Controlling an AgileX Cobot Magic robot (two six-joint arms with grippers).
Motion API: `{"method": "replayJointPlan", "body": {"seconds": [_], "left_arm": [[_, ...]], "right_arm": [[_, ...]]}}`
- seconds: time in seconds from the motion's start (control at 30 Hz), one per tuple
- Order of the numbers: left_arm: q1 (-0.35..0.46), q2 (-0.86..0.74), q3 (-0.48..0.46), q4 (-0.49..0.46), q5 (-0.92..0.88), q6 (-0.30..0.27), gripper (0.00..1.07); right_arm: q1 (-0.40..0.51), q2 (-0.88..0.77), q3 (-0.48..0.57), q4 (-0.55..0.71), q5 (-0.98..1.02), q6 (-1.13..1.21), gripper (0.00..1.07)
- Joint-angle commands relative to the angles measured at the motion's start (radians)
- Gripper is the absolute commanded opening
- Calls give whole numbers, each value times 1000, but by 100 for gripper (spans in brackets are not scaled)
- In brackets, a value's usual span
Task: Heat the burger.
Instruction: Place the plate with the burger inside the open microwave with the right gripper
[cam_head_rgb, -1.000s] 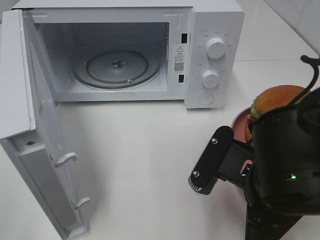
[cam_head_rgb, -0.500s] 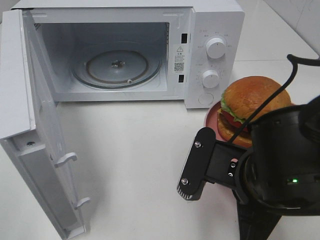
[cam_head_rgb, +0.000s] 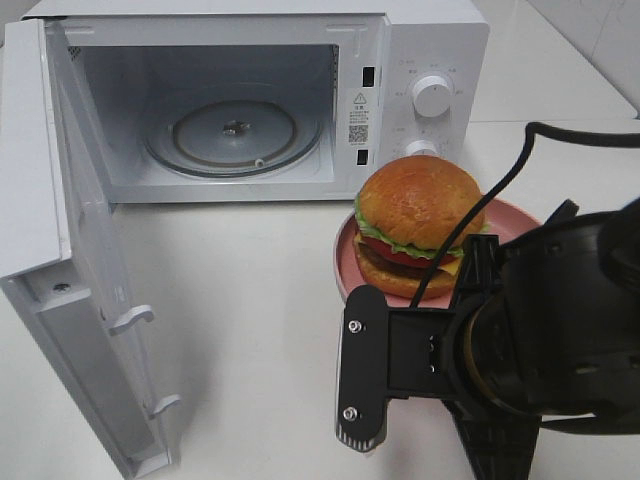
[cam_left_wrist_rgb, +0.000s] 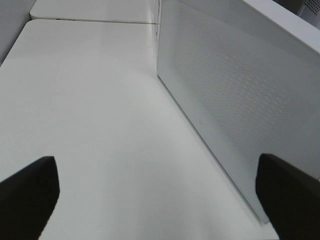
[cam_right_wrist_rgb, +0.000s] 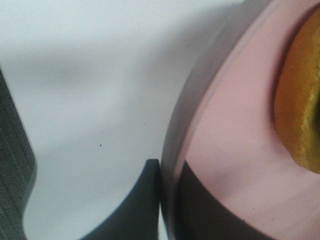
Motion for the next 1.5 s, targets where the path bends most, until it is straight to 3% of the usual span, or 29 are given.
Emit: {"method": "replayJointPlan", "body": {"seconds": [0.03, 0.37, 0.7, 1.03, 1.5], "left_arm": [[3, -1, 2, -2, 1, -3, 100], [3, -1, 2, -2, 1, -3, 100], [3, -1, 2, -2, 1, -3, 100], [3, -1, 2, -2, 1, -3, 100], [3, -1, 2, -2, 1, -3, 100]], "right_arm": [[1, -7, 0, -56, -24, -72, 0], [1, -7, 0, -66, -126, -228, 0], [-6, -7, 0, -163, -204, -263, 0], [-110, -7, 0, -150, -297, -401, 0], [-276, -7, -62, 127, -370, -906, 0]]}}
